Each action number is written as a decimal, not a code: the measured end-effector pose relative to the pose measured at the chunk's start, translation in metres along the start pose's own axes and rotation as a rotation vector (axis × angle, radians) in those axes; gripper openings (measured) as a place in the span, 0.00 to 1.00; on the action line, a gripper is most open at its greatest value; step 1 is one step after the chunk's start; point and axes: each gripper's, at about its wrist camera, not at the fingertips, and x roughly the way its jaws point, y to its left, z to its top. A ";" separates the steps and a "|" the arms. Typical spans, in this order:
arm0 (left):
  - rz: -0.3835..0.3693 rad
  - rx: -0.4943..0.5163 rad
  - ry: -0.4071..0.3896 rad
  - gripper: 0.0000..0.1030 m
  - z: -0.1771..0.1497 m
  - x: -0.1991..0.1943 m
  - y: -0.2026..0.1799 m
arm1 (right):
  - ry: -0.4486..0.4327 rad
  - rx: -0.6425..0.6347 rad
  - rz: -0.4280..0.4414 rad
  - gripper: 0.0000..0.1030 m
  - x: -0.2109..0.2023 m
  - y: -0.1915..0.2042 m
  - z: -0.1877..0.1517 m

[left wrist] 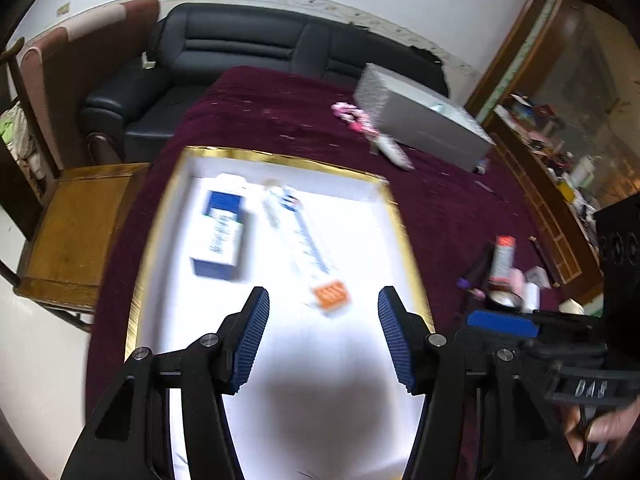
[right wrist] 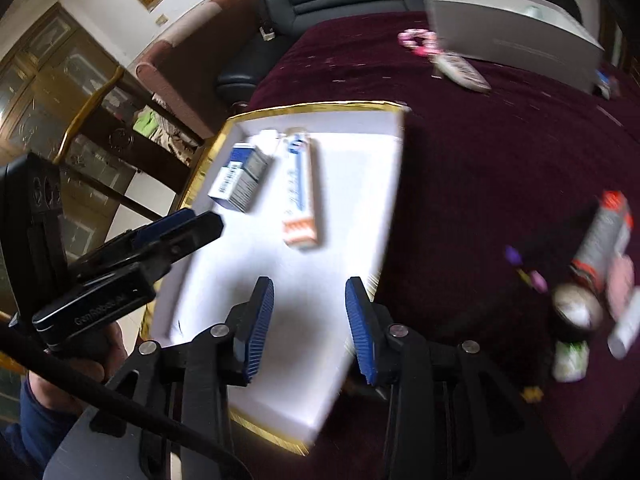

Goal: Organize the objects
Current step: 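Return to the table and grasp a black marker pen with left tool, then grasp the black lipstick tube with right tool while left holds the marker, then carry the marker and lipstick over the tray and lower them, then open both tools to release marker and lipstick in the tray, then return to the table and grasp a yellow-capped black marker with left tool, then grasp the small white medicine box with the right tool, then carry the marker and white box over the tray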

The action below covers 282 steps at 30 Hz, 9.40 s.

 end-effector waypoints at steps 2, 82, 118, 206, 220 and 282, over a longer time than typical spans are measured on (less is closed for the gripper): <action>-0.021 0.033 0.010 0.49 -0.011 -0.002 -0.019 | -0.018 0.031 -0.002 0.34 -0.021 -0.022 -0.013; 0.090 0.171 0.125 0.11 -0.118 0.013 -0.189 | 0.068 -0.013 -0.066 0.15 -0.054 -0.134 -0.095; 0.167 -0.015 0.062 0.11 -0.034 0.004 -0.012 | 0.058 -0.098 -0.001 0.15 0.034 0.006 0.019; 0.049 0.126 -0.018 0.28 -0.082 -0.022 -0.143 | -0.073 0.234 -0.039 0.41 -0.102 -0.188 -0.096; 0.176 0.362 0.184 0.27 -0.052 0.082 -0.211 | -0.043 0.191 0.009 0.42 -0.151 -0.264 -0.136; 0.033 0.038 0.042 0.11 -0.099 -0.007 -0.168 | -0.097 0.012 -0.071 0.30 -0.121 -0.137 -0.086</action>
